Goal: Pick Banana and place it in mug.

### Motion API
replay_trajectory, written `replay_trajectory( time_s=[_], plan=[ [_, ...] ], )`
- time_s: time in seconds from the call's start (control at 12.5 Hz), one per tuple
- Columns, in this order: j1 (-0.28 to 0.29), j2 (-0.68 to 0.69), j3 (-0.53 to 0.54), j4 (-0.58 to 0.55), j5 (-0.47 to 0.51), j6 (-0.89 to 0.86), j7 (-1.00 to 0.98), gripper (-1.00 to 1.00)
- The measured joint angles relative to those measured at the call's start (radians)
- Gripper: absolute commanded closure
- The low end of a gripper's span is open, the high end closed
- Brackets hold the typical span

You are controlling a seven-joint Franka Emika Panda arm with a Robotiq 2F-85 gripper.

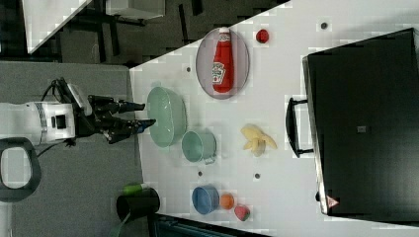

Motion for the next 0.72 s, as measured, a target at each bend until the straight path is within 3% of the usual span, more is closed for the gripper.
replay_trajectory(
  time_s=[0.24,0.48,0.72],
  plan=[
    [0.004,-0.299,-0.054,-0.249,-0.003,-0.249,0.005,-0.99],
    [-0.005,-0.499,-0.079,-0.257,-0.015,-0.237,0.008,-1.00],
    [-0.012,-0.525,-0.071,-0.257,-0.009,-0.092,-0.014,-1.00]
  ],
)
